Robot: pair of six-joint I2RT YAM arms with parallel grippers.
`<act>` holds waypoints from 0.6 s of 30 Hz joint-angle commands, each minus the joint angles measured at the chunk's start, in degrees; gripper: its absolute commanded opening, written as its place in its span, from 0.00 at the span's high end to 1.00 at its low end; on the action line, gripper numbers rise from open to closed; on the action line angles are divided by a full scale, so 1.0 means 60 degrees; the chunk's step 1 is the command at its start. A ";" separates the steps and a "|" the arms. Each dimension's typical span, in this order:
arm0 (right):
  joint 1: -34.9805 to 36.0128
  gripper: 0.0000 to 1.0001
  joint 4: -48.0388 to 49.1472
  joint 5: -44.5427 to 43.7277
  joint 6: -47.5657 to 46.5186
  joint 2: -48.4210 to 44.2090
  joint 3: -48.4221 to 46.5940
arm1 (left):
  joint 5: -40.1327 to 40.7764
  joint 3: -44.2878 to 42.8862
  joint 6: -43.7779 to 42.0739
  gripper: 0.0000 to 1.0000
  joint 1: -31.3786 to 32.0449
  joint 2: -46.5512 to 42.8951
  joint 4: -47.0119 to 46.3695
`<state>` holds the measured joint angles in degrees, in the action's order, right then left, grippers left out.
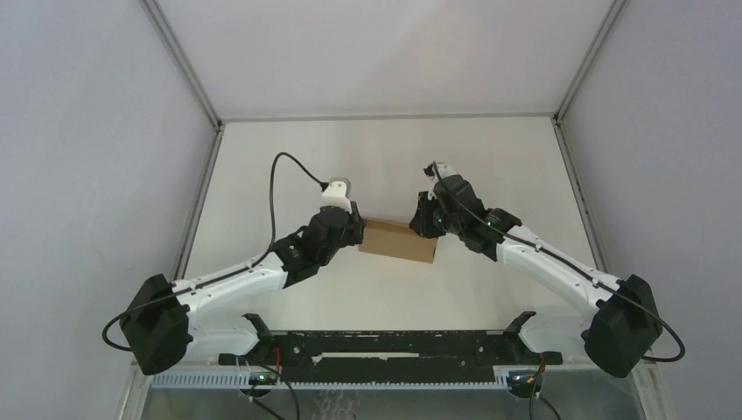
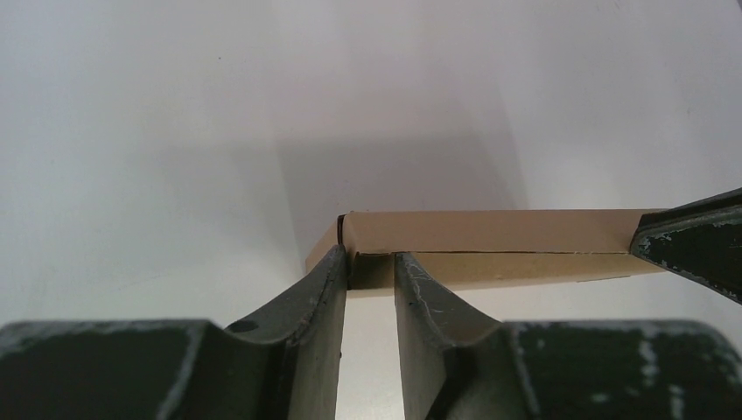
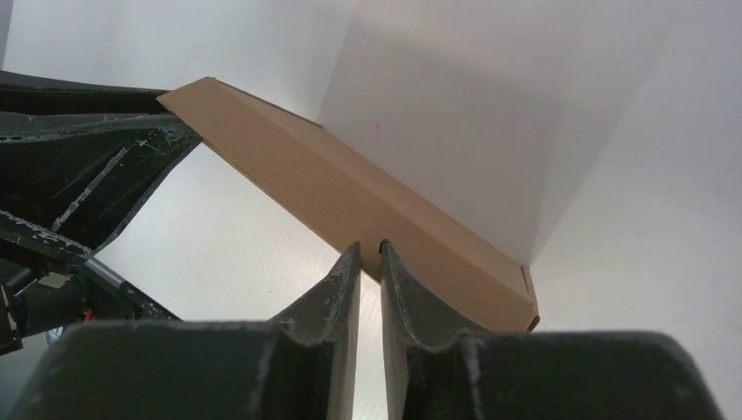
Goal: Fold the paper box
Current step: Close the paper box at the center of the board.
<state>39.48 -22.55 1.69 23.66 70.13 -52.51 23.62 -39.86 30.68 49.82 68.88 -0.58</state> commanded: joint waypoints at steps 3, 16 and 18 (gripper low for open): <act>0.0202 0.79 -0.0002 0.0011 -0.0107 0.0277 0.0377 | -0.0441 0.0434 0.0114 0.71 0.0114 0.0209 0.1532; 0.0219 0.79 0.0209 -0.0017 -0.0036 0.0367 0.0656 | -0.0669 0.0321 -0.0013 0.85 0.0106 0.0121 0.1885; 0.0195 0.79 0.0243 -0.0006 -0.0022 0.0386 0.0695 | -0.0694 0.0350 -0.0018 0.72 0.0111 0.0008 0.1946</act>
<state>39.66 -17.93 1.30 23.73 70.83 -50.41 24.53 -39.86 30.44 49.67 68.49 0.80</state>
